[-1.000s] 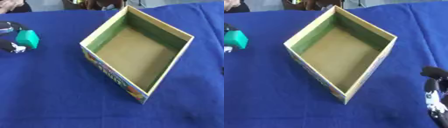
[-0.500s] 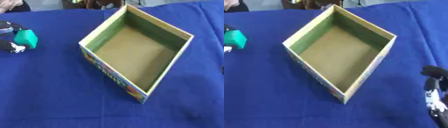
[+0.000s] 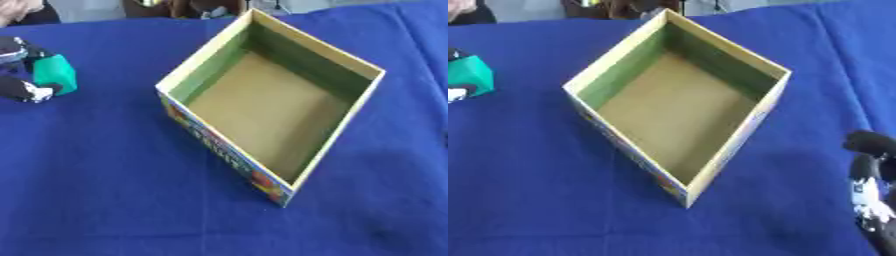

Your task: Pick up objects on the table and place them in the box.

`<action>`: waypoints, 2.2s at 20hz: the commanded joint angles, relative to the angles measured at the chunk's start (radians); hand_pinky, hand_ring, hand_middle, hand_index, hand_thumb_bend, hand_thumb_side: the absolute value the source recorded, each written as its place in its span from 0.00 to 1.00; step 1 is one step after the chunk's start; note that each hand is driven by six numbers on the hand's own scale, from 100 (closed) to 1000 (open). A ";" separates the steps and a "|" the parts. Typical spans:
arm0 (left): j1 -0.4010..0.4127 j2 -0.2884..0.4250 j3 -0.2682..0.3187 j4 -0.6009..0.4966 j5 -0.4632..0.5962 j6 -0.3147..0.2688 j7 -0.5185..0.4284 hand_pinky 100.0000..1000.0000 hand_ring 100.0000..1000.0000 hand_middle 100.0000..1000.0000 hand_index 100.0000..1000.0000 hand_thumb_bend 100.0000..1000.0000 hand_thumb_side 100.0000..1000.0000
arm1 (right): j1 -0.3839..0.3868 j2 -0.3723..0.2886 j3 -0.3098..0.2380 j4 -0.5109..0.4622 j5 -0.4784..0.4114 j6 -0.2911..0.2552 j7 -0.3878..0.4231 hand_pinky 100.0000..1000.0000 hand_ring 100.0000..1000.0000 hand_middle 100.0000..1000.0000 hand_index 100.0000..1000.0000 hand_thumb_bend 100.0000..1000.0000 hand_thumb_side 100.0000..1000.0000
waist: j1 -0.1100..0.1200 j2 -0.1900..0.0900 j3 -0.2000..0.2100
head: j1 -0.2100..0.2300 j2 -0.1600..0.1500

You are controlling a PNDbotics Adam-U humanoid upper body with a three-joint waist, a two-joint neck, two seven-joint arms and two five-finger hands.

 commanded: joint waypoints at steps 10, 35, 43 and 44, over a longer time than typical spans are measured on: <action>-0.024 0.021 -0.002 -0.019 0.029 0.018 0.094 0.40 0.51 0.36 0.49 0.00 0.60 | 0.002 -0.014 -0.013 -0.019 -0.003 0.005 -0.007 0.83 0.77 0.57 0.76 0.00 0.56 | 0.000 -0.046 0.012 | -0.003 0.011; -0.091 -0.136 -0.119 -0.147 0.228 0.011 -0.037 0.34 0.47 0.36 0.43 0.00 0.48 | 0.031 -0.068 -0.023 -0.019 -0.085 0.017 -0.011 0.82 0.77 0.57 0.76 0.00 0.54 | 0.002 -0.181 0.039 | -0.049 0.096; -0.138 -0.237 -0.152 -0.183 0.255 0.033 -0.064 0.34 0.46 0.36 0.42 0.00 0.47 | 0.029 -0.075 -0.024 -0.019 -0.106 0.025 -0.009 0.82 0.77 0.57 0.76 0.00 0.53 | 0.013 -0.204 0.029 | -0.045 0.112; -0.142 -0.251 -0.156 -0.188 0.260 0.033 -0.066 0.34 0.46 0.36 0.42 0.00 0.47 | 0.028 -0.076 -0.024 -0.019 -0.109 0.027 -0.009 0.82 0.77 0.57 0.76 0.00 0.53 | 0.014 -0.207 0.028 | -0.044 0.115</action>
